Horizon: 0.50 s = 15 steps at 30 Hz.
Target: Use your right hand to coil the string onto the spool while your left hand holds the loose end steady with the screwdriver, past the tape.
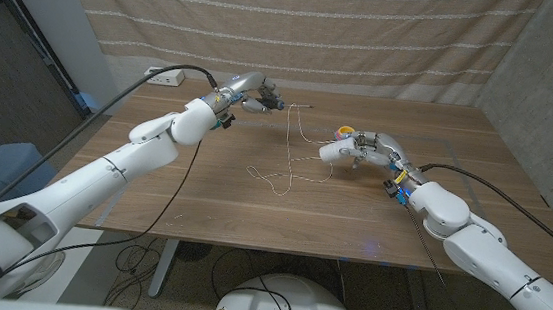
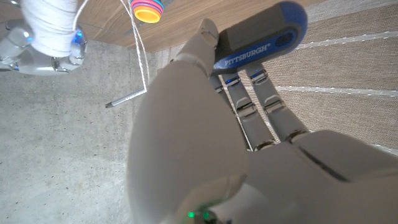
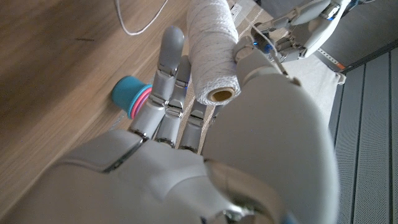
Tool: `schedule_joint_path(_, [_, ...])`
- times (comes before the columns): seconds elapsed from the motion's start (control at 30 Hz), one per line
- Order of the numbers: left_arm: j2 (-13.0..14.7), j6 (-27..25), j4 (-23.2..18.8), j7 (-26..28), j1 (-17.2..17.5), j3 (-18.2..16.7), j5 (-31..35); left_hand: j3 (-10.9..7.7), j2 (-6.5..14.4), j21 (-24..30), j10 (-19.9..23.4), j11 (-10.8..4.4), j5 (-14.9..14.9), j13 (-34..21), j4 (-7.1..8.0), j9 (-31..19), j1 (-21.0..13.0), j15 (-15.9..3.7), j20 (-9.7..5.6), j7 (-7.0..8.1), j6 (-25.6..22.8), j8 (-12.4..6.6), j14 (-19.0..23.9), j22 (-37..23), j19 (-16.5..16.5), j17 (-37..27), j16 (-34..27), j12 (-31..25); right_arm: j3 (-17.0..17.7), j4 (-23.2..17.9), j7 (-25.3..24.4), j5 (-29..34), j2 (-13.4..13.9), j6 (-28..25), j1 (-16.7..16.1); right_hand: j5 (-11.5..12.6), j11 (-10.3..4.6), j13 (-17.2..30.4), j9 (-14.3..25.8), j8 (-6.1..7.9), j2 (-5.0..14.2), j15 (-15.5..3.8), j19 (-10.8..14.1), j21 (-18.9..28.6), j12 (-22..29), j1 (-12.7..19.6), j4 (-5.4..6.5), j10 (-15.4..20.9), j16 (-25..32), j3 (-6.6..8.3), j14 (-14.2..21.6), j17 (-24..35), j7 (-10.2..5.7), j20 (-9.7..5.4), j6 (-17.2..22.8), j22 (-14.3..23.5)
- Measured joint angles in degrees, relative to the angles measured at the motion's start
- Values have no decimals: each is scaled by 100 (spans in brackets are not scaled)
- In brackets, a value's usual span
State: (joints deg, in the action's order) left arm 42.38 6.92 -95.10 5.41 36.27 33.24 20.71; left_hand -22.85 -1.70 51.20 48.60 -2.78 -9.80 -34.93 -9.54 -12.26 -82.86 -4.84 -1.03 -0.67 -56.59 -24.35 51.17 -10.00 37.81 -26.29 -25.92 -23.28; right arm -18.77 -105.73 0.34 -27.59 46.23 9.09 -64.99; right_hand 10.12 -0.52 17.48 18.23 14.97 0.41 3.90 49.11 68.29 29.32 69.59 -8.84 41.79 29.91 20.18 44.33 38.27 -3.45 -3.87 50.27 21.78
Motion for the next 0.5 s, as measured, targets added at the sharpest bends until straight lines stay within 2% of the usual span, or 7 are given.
schedule_joint_path(0.07, [0,-45,0,-2,0,0,28,0,0,0,0,0,0,0,0,0,0,0,0,0,0,1,0,0,0,0,1,0,-6,4,0,0,32,0,40,0,0,0,0,-39,0,0,0,4,0,0,-1,0,-5,1,0,0,0,0,0,-1])
schedule_joint_path(0.1, [-2,-63,-16,-4,-18,26,41,0,0,0,0,0,0,-18,0,0,0,-1,0,1,-1,1,0,-1,0,0,1,0,-12,12,435,-267,42,178,59,-1,0,0,0,-39,0,0,0,4,0,0,-16,0,-11,16,0,0,0,0,0,-19])
schedule_joint_path(0.17, [-2,-117,-16,-16,-18,26,82,0,0,0,0,0,0,-27,0,0,0,-1,-1,7,-7,1,1,-1,0,0,7,21,-27,37,435,-267,51,178,91,-16,0,0,0,-44,0,0,0,46,0,0,-25,0,-16,25,0,0,51,0,51,-27])
schedule_joint_path(0.2, [-2,-134,-29,-22,-32,60,95,0,0,0,0,0,0,-27,0,0,0,-1,-8,13,-13,2,1,-1,-8,-1,12,21,-40,70,860,-523,52,372,124,-17,0,0,0,-44,0,0,0,48,0,0,-25,0,-16,25,0,0,51,0,51,-33])
schedule_joint_path(0.23, [-2,-156,-29,-32,-32,60,112,0,0,0,0,0,0,-27,0,0,0,-1,-8,13,-14,3,1,-1,-8,-1,13,21,-48,94,860,-523,49,372,149,-17,0,0,0,-44,0,0,1,48,0,0,-25,0,-19,25,0,0,51,0,51,-48])
schedule_joint_path(0.33, [-2,-193,-45,-63,-64,119,144,0,0,0,0,0,1,-27,0,0,0,-2,-8,14,-14,11,1,-1,-8,-1,14,21,-74,162,1471,-888,13,719,222,-21,0,0,16,-44,0,0,-22,87,0,0,-25,0,-20,25,0,2,51,22,51,-73])
schedule_joint_path(0.5, [-2,-239,-48,-105,-96,177,182,0,0,0,0,0,2,-27,0,0,0,-3,-9,13,-14,23,2,-2,-9,-1,35,21,-122,281,2118,-1282,-78,990,355,-22,0,0,27,-48,0,0,-31,132,0,0,-25,0,-21,25,0,40,51,31,51,-107])
